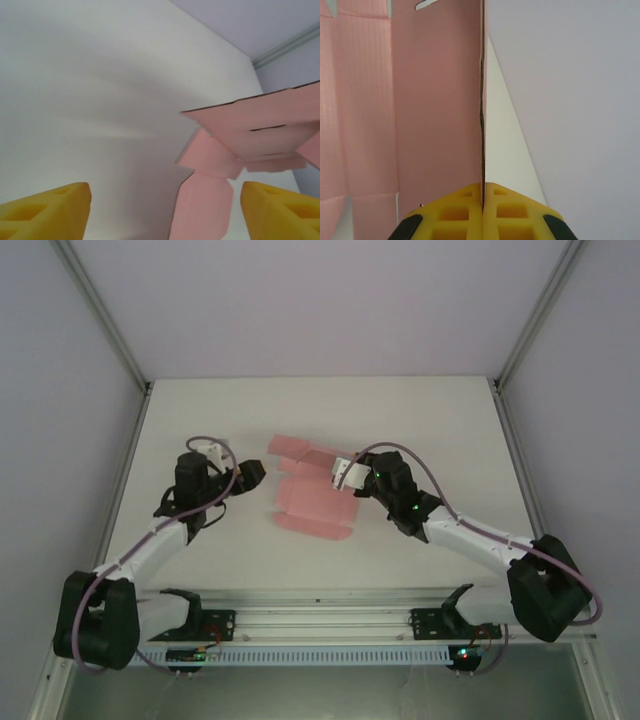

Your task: Assemble paper box

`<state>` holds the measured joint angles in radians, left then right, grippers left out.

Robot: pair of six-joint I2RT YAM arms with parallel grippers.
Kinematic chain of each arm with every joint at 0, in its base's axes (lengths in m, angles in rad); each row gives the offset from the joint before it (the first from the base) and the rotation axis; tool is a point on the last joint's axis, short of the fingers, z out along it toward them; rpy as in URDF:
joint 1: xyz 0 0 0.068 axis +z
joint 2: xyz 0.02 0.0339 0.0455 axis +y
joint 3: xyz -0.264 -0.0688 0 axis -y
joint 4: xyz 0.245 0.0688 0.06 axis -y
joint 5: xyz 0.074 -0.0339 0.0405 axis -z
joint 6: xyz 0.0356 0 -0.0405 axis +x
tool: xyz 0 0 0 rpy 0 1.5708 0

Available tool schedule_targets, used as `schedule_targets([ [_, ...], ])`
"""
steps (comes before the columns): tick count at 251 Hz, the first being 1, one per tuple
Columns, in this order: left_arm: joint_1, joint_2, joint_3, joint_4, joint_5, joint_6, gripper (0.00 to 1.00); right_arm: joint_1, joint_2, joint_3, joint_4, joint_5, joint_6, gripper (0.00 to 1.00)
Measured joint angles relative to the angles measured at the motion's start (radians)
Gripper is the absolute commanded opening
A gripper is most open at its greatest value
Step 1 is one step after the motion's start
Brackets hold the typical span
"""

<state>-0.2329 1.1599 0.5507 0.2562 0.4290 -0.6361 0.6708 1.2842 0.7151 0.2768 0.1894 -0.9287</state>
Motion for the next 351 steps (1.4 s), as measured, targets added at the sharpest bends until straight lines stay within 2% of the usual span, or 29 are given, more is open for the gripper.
schedule_targets([
  [23,-0.001,0.072,0.000,0.093,0.058,-0.003,0.55,-0.006,0.000,0.000,-0.014,-0.018,0.021,0.00],
  [57,-0.001,0.180,0.001,0.179,0.114,0.009,0.49,-0.016,-0.001,0.000,-0.023,-0.039,0.048,0.00],
  [88,-0.001,0.258,0.018,0.220,0.145,0.029,0.39,-0.026,-0.003,0.003,-0.043,-0.053,0.071,0.00],
  [154,-0.038,0.409,0.097,0.323,0.261,0.055,0.32,-0.030,-0.003,0.011,-0.073,-0.061,0.095,0.00],
  [185,-0.074,0.436,0.132,0.320,0.281,0.088,0.11,-0.030,-0.003,0.013,-0.073,-0.063,0.100,0.00],
  [194,-0.082,0.437,0.138,0.319,0.282,0.094,0.10,-0.030,-0.003,0.014,-0.074,-0.063,0.102,0.00],
  [245,-0.115,0.406,0.141,0.252,0.203,0.145,0.18,-0.037,-0.003,0.017,-0.087,-0.051,0.103,0.00],
  [261,-0.129,0.367,0.140,0.214,0.164,0.171,0.12,-0.037,-0.003,0.017,-0.089,-0.048,0.103,0.00],
  [294,-0.145,0.306,0.140,0.160,0.106,0.207,0.10,-0.038,-0.003,0.021,-0.091,-0.047,0.110,0.00],
  [313,-0.158,0.295,0.141,0.129,0.070,0.229,0.03,-0.038,-0.003,0.029,-0.092,-0.044,0.110,0.00],
  [351,-0.235,0.287,0.174,0.041,-0.054,0.293,0.02,-0.031,0.001,0.040,-0.122,-0.019,0.110,0.00],
])
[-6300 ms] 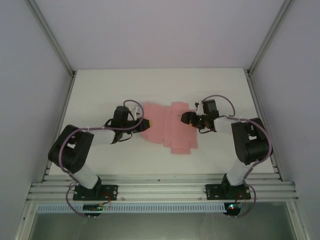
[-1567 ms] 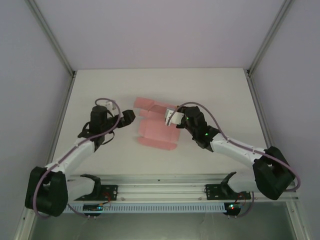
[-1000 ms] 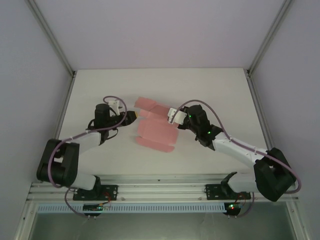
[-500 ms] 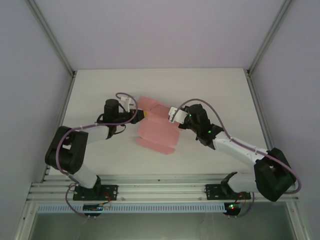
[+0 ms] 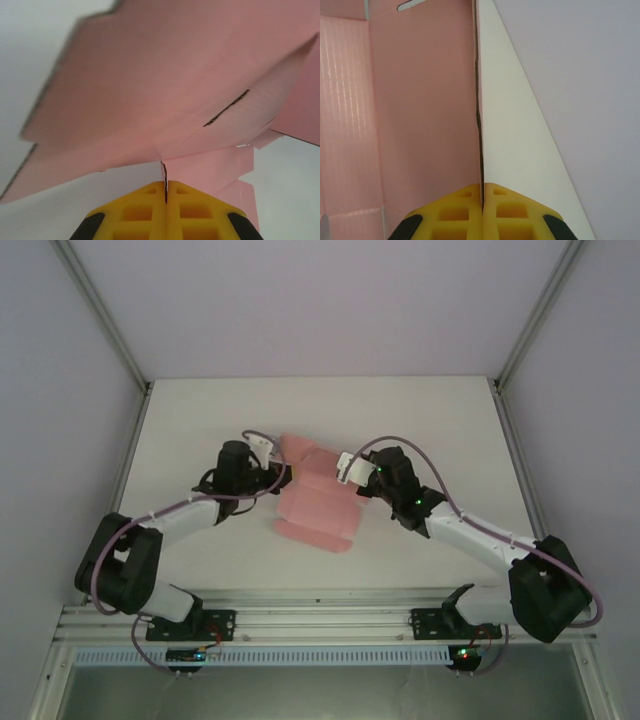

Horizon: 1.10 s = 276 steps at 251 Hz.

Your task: Assemble paper box

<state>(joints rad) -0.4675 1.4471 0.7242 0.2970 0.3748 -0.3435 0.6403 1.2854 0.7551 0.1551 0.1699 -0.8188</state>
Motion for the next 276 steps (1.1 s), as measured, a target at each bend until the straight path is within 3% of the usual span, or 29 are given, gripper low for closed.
schedule_targets([
  [50,-0.143,0.000,0.104,-0.163,-0.276,0.109,0.05,0.021,0.010,0.019,-0.010,0.059,-0.001,0.00],
  [95,-0.269,0.058,0.173,-0.251,-0.460,0.221,0.07,0.047,0.021,0.020,-0.011,0.108,-0.014,0.00],
  [127,-0.317,0.129,0.211,-0.280,-0.496,0.272,0.07,0.048,0.032,0.020,-0.015,0.129,-0.024,0.00],
  [182,-0.326,0.178,0.238,-0.275,-0.497,0.306,0.13,0.048,0.033,0.019,-0.033,0.131,-0.027,0.00],
  [235,-0.305,0.168,0.215,-0.226,-0.398,0.294,0.44,0.048,0.033,0.008,-0.032,0.105,-0.027,0.00],
  [276,-0.202,0.018,0.069,-0.171,-0.239,0.254,0.86,0.051,0.033,0.001,-0.014,0.068,-0.036,0.00],
])
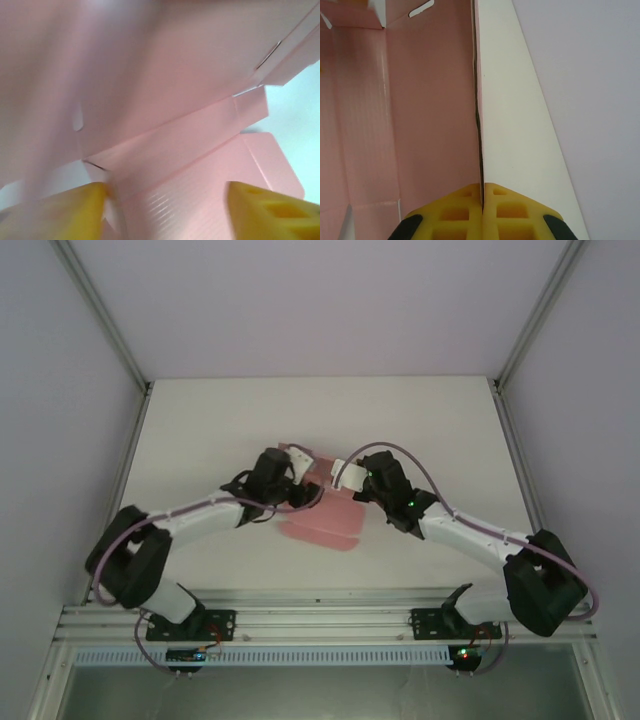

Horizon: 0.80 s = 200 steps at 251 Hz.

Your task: Assemble paper box

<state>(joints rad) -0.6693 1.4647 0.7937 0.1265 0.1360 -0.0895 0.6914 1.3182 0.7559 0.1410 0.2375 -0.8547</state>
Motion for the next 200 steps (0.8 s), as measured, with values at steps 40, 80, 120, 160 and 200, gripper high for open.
schedule_targets([
  [40,0.118,-0.204,-0.125,0.008,0.066,-0.045,1.00,-0.013,-0.003,-0.010,0.020,-0.027,-0.003,0.00],
  [80,0.244,-0.351,-0.165,-0.007,0.051,-0.111,1.00,-0.015,-0.004,-0.026,0.061,-0.024,-0.032,0.00],
  [120,0.422,-0.380,-0.165,0.005,0.031,-0.228,1.00,-0.015,-0.003,-0.027,0.075,-0.021,-0.066,0.00],
  [160,0.603,-0.224,-0.141,0.053,0.099,-0.343,1.00,-0.015,-0.003,-0.027,0.072,-0.032,-0.081,0.00],
  [200,0.628,0.008,-0.027,0.095,0.302,-0.358,1.00,-0.015,-0.003,-0.027,0.072,-0.052,-0.081,0.00],
])
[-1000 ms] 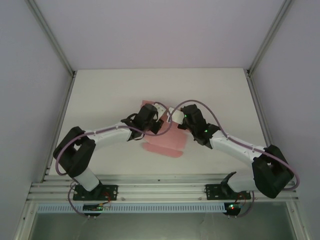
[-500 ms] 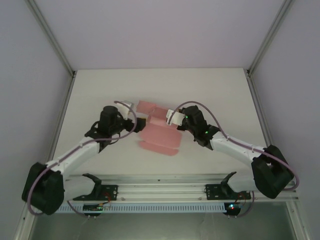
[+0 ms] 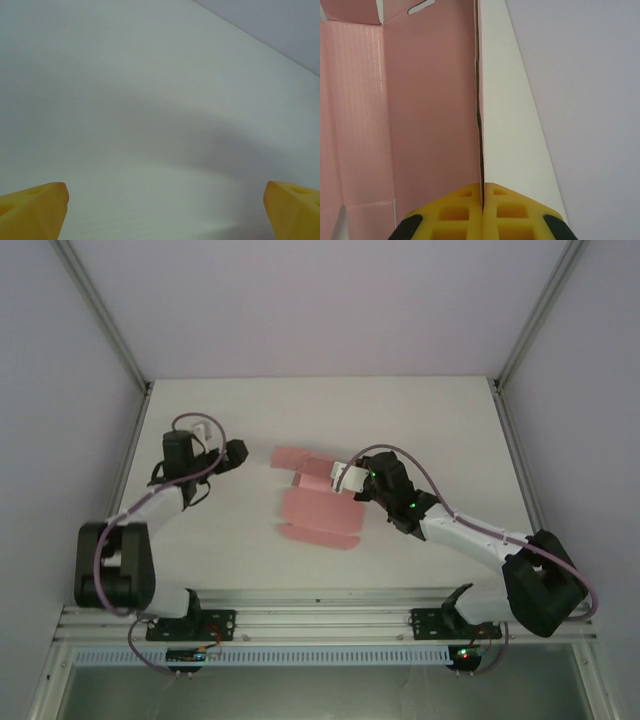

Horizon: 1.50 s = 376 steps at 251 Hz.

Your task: Assemble paper box

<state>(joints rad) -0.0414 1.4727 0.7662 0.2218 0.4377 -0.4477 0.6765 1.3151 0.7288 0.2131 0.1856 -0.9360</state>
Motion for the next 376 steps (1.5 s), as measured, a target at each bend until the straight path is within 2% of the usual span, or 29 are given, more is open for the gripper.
schedule_targets([
  [23,-0.011,0.089,0.043,0.070,0.158,0.001,1.00,0.000,-0.001,0.000,0.000,-0.003,0.000,0.00],
  [48,-0.047,0.138,0.084,0.065,0.249,0.040,1.00,0.000,-0.006,0.000,-0.003,-0.004,0.000,0.00],
  [109,-0.192,0.160,0.157,-0.032,0.330,0.223,0.99,-0.003,-0.026,0.001,-0.023,0.019,0.002,0.00],
  [167,-0.230,0.145,0.157,-0.110,0.407,0.341,1.00,0.000,-0.052,0.001,-0.024,0.015,0.005,0.00],
  [254,-0.301,0.181,0.195,-0.139,0.439,0.386,1.00,0.030,-0.058,0.001,-0.061,0.047,0.012,0.00],
  [328,-0.314,0.232,0.196,-0.093,0.444,0.348,0.99,0.092,-0.015,0.000,-0.037,0.191,-0.031,0.00],
  [376,-0.304,0.218,0.151,-0.041,0.387,0.315,1.00,0.092,0.032,-0.018,0.057,0.231,-0.092,0.00],
])
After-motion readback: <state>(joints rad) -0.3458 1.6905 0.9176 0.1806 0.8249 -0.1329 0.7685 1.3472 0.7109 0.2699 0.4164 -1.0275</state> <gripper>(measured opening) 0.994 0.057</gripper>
